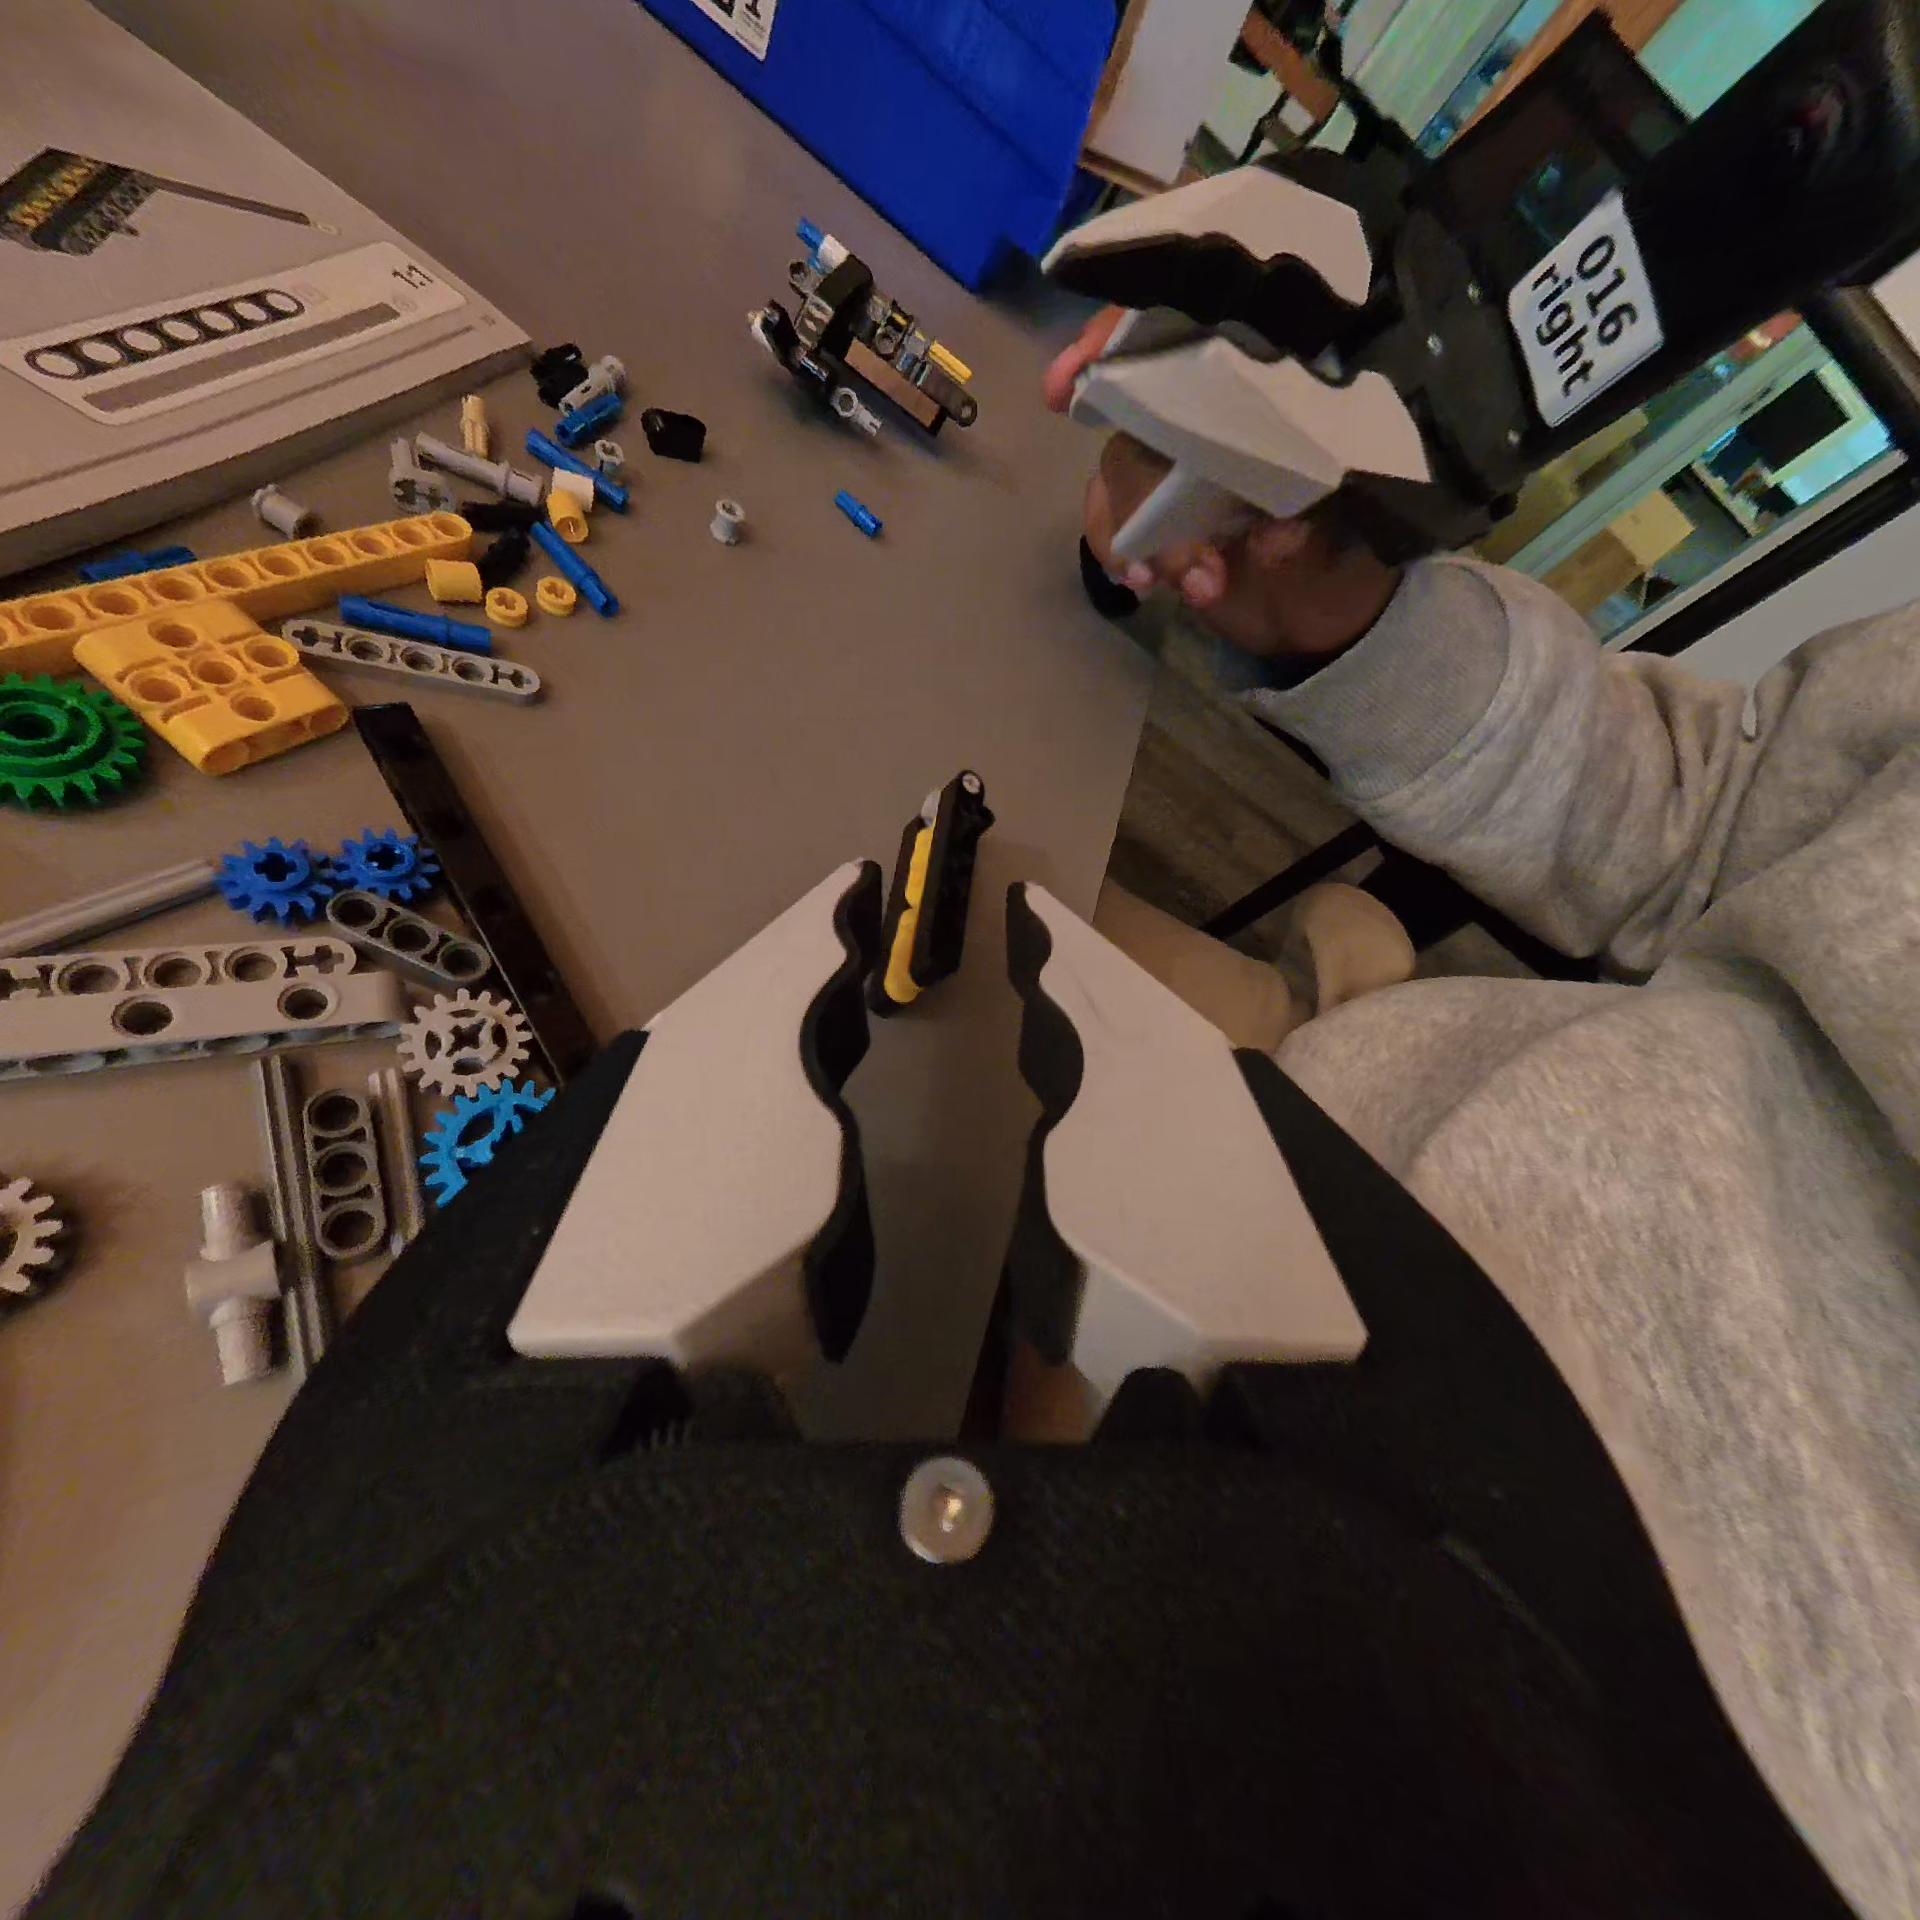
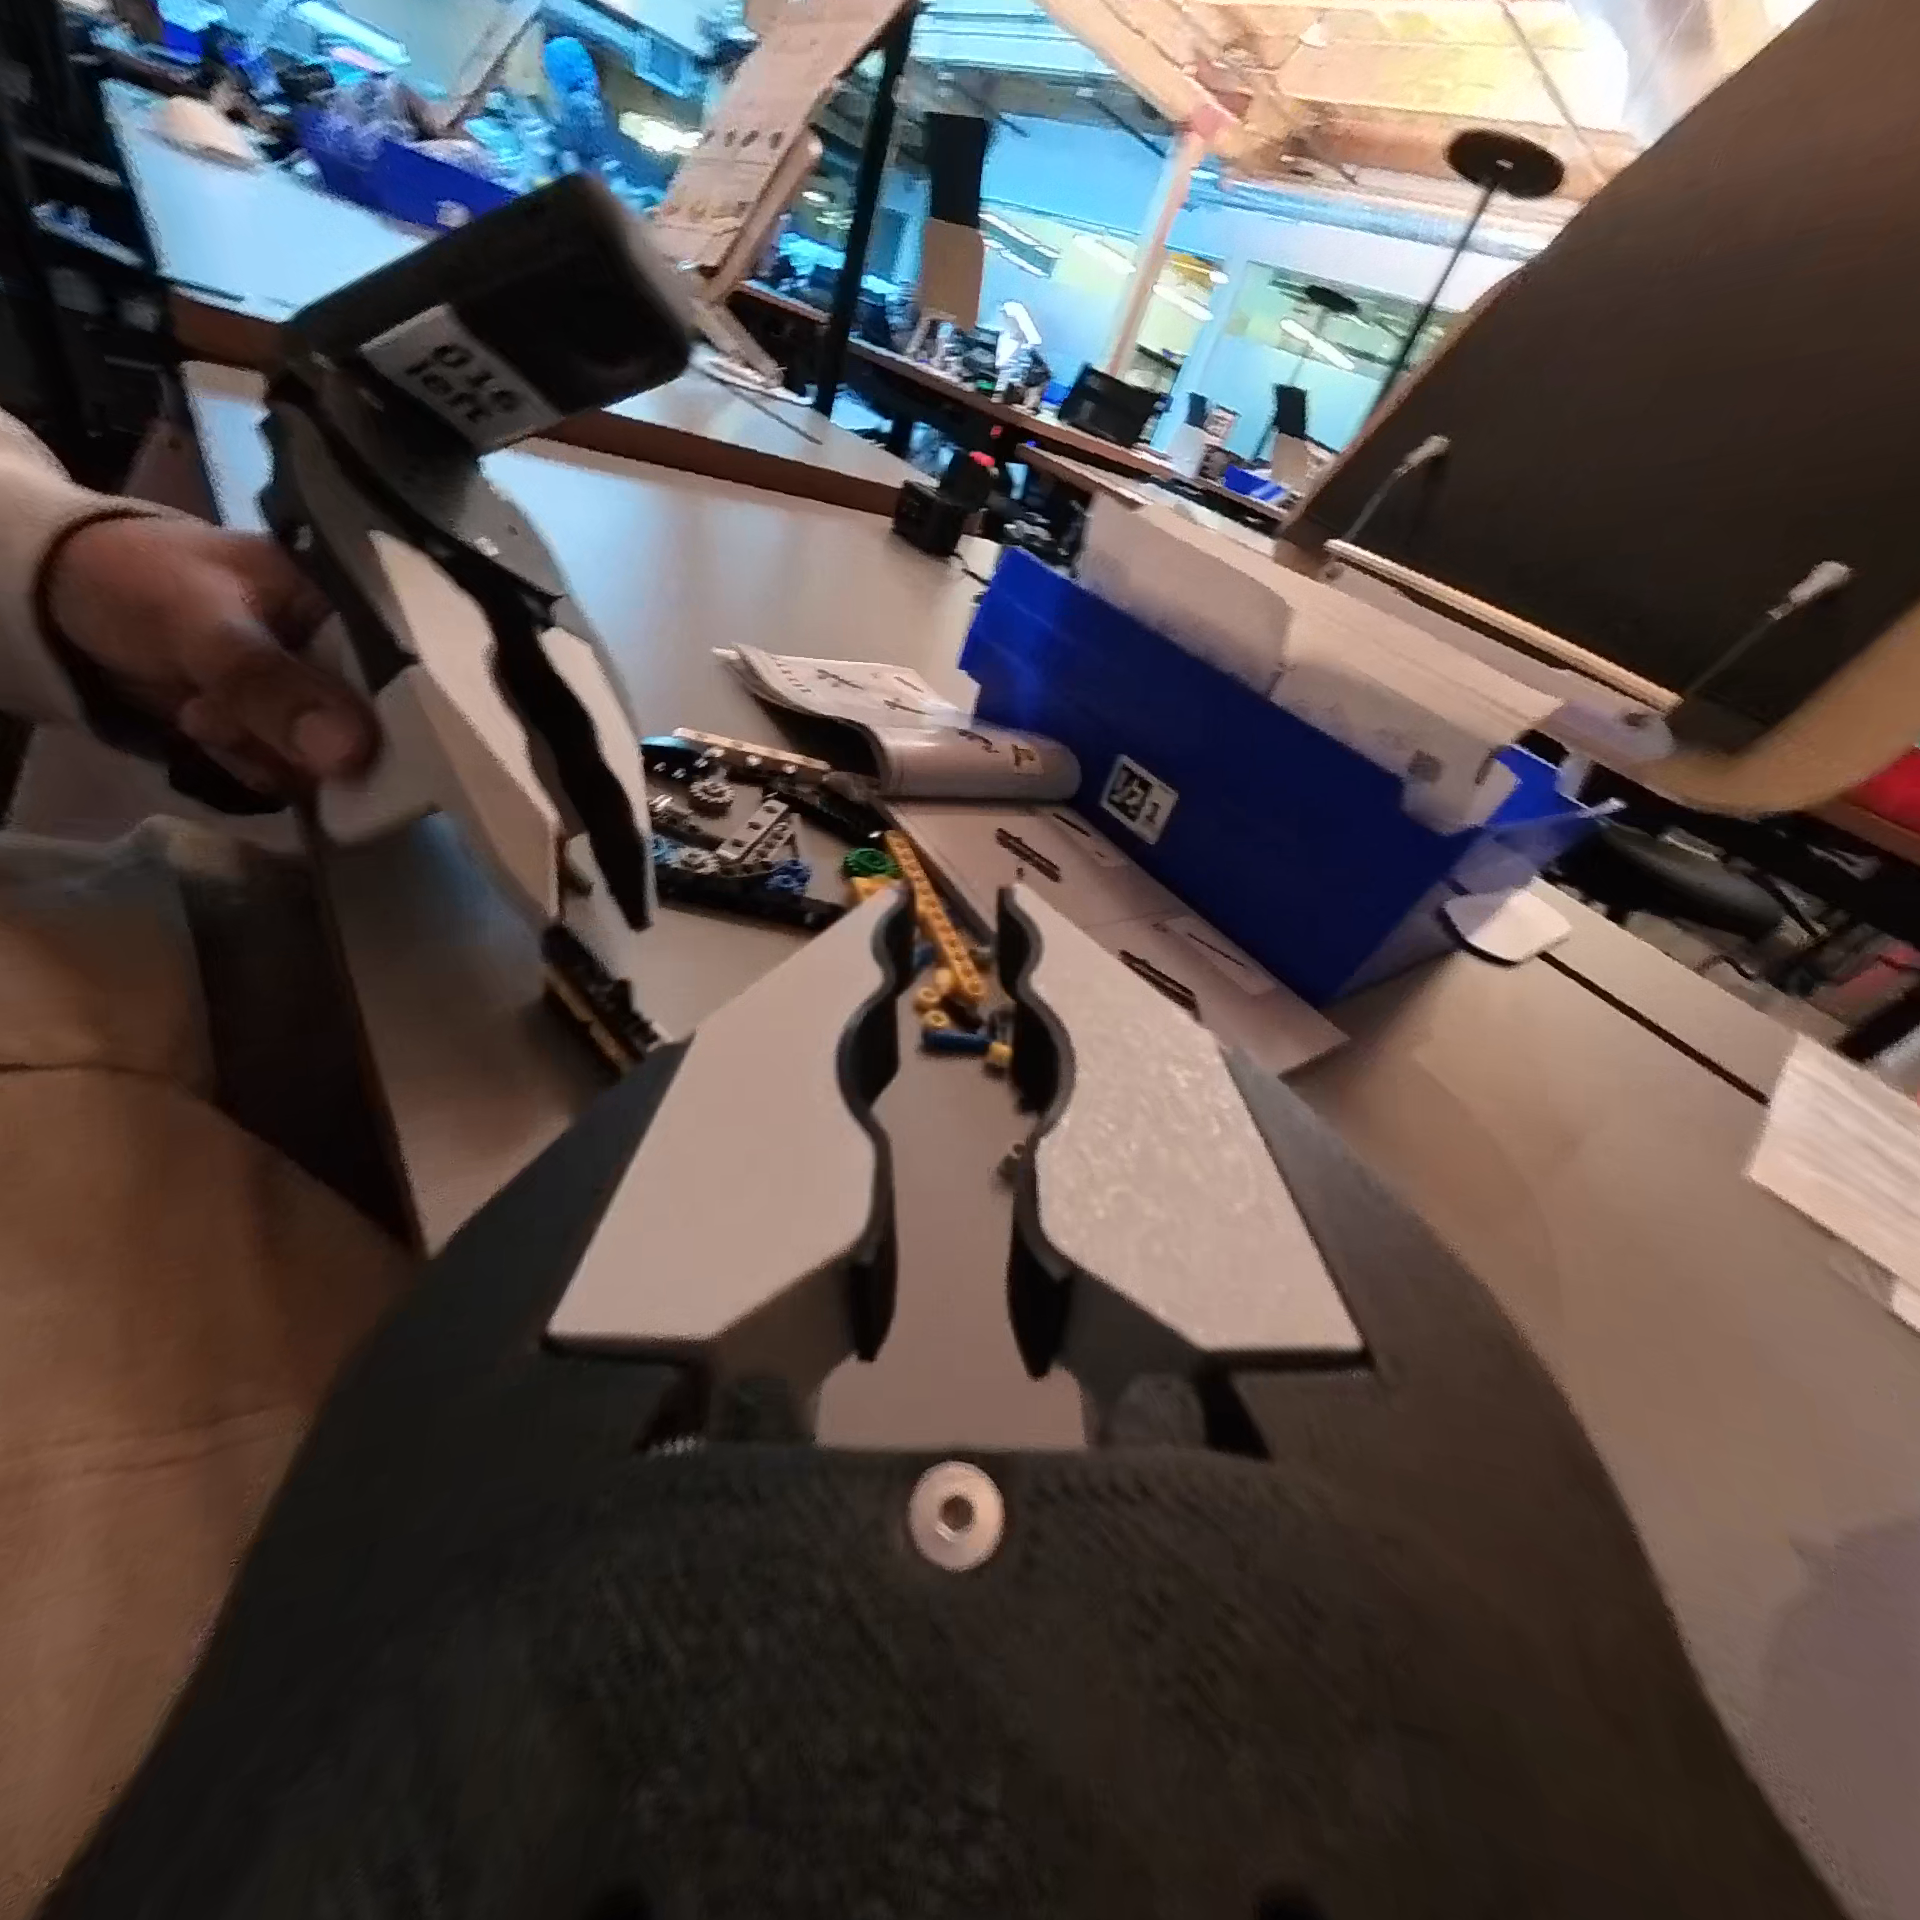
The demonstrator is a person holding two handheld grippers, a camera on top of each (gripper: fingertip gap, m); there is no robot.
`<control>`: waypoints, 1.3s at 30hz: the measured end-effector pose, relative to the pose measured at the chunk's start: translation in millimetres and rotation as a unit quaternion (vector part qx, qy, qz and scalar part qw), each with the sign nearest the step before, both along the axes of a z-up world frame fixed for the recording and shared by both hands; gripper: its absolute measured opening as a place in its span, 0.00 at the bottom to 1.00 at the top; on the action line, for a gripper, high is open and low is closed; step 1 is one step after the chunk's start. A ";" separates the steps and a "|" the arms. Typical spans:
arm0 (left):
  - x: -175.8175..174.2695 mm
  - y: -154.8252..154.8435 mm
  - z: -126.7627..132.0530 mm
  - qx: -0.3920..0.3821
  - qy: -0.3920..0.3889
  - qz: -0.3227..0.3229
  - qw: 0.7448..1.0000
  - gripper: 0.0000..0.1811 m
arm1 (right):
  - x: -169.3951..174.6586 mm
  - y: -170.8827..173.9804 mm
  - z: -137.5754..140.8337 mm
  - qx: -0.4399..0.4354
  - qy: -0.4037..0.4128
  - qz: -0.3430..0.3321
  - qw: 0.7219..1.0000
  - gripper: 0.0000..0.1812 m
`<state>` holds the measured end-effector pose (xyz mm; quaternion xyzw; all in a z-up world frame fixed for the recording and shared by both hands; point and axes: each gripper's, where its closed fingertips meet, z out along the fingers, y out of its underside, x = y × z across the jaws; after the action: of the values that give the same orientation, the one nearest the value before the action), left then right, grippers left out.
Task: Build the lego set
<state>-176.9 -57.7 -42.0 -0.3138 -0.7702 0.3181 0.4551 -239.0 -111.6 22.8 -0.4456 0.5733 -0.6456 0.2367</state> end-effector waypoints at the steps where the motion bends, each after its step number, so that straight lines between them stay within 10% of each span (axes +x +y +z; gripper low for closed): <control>1: 0.5 -0.5 0.9 0.004 0.006 0.001 1.000 0.13 | -4.0 -6.7 2.0 0.007 -0.011 -0.022 1.000 0.03; 11: 2.0 -2.6 3.4 0.013 0.020 0.006 1.000 0.12 | -35.9 -49.3 5.0 0.052 -0.057 -0.181 0.980 0.00; 39: 5.1 -10.0 4.8 0.036 0.041 0.019 0.998 0.15 | -35.7 -53.8 1.1 0.092 -0.067 -0.181 0.977 0.10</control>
<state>-171.8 -67.7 -37.3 -0.2691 -0.7674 0.3118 0.4914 -274.7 -165.4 23.9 -0.2668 0.6842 -0.6505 0.1940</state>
